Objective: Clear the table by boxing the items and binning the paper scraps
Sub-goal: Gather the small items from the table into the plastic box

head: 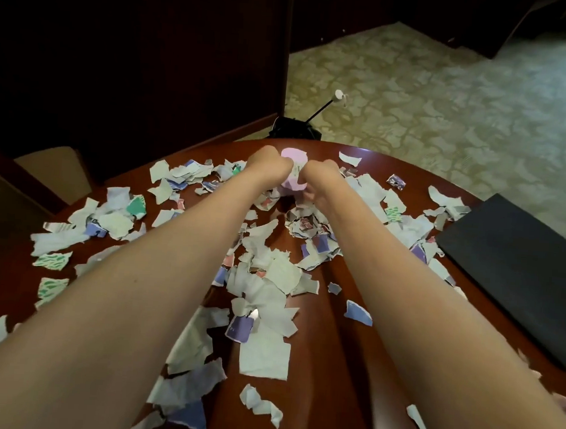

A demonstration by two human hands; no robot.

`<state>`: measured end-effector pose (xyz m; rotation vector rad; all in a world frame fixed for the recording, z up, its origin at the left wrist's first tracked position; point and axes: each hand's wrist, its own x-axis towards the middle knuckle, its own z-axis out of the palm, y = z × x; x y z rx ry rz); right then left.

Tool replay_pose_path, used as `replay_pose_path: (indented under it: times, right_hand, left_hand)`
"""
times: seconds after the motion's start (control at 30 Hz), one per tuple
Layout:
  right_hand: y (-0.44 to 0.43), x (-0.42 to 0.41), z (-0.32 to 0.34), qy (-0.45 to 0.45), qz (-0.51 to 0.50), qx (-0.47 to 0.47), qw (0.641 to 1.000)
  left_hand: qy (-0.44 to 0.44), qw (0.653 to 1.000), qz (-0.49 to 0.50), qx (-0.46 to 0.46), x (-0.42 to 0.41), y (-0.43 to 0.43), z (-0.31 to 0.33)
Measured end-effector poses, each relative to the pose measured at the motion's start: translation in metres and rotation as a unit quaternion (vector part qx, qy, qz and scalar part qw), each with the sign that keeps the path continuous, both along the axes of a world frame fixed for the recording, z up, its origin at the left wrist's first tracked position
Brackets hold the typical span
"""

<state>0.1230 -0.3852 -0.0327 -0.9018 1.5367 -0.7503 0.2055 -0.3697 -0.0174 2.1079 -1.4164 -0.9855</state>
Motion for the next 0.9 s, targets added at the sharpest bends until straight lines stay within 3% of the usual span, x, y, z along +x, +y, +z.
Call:
replay_pose_path:
  times: [0.1,0.33,0.7,0.9]
  right_hand:
    - [0.013,0.004,0.009,-0.004,-0.049,0.011,0.999]
    - [0.047,-0.013,0.028,-0.146,-0.13,-0.021,0.98]
    - [0.146,0.002,0.113,-0.183,-0.024,-0.022,0.983]
    - [0.199,0.037,0.143,-0.197,0.056,-0.017,0.979]
  left_hand:
    - [0.023,0.999,-0.015,-0.017,-0.005,0.009,0.006]
    - [0.073,0.993,-0.085,-0.026,0.005,0.04,0.036]
    - [0.188,0.981,-0.057,0.005,0.05,0.141,0.098]
    - [0.222,0.974,0.028,-0.033,0.079,0.209,0.14]
